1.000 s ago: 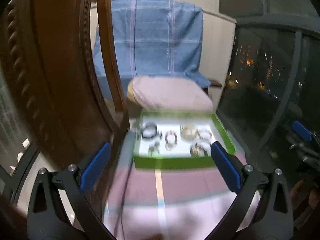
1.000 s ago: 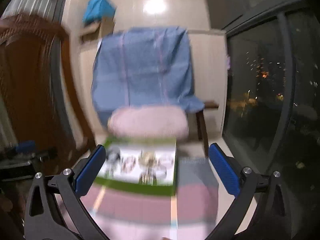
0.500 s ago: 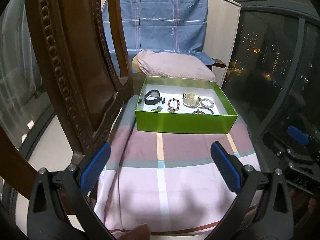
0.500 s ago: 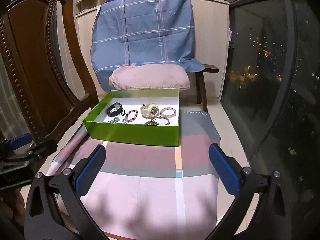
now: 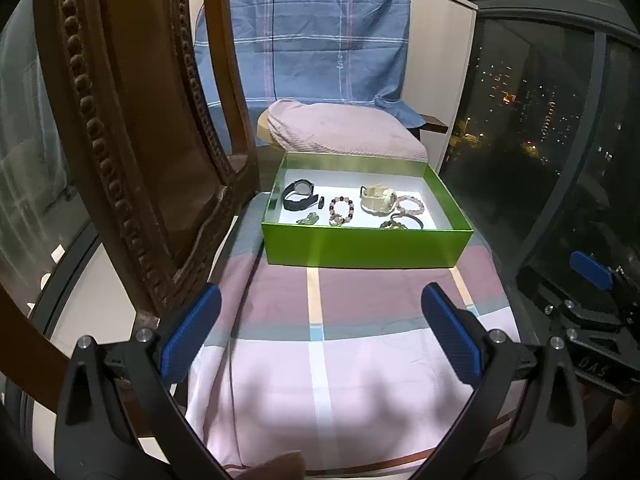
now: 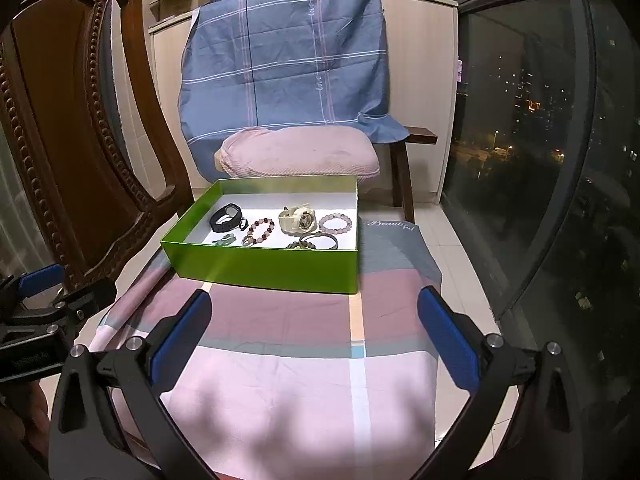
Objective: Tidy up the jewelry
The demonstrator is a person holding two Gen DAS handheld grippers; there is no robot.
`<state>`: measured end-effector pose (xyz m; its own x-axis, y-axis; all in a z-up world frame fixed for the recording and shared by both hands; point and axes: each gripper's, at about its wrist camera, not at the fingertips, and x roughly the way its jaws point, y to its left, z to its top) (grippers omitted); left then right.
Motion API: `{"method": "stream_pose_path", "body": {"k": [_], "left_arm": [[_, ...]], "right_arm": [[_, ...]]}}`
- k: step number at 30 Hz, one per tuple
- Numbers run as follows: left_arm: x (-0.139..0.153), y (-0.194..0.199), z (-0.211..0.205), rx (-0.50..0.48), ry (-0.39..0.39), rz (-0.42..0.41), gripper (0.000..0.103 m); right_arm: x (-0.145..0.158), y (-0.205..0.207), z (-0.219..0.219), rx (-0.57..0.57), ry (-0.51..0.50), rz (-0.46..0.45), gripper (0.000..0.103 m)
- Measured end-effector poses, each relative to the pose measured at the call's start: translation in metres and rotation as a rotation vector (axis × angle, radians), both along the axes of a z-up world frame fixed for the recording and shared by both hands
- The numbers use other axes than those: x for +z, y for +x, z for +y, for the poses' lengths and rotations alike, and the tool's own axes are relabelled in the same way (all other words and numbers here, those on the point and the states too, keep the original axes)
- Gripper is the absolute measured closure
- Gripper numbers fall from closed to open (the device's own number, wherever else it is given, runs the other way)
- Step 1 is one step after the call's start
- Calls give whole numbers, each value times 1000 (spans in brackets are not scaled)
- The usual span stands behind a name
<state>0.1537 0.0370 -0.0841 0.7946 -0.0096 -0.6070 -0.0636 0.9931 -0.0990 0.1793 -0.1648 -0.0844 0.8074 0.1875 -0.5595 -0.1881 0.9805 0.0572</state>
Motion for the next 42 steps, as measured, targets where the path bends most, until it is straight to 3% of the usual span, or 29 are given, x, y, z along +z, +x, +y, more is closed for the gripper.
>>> {"method": "stream_pose_path", "body": {"k": [42], "left_arm": [[1,4,-5,-23,2,3,4]], "right_arm": [[-2,1,0,-5,6,5,3]]}}
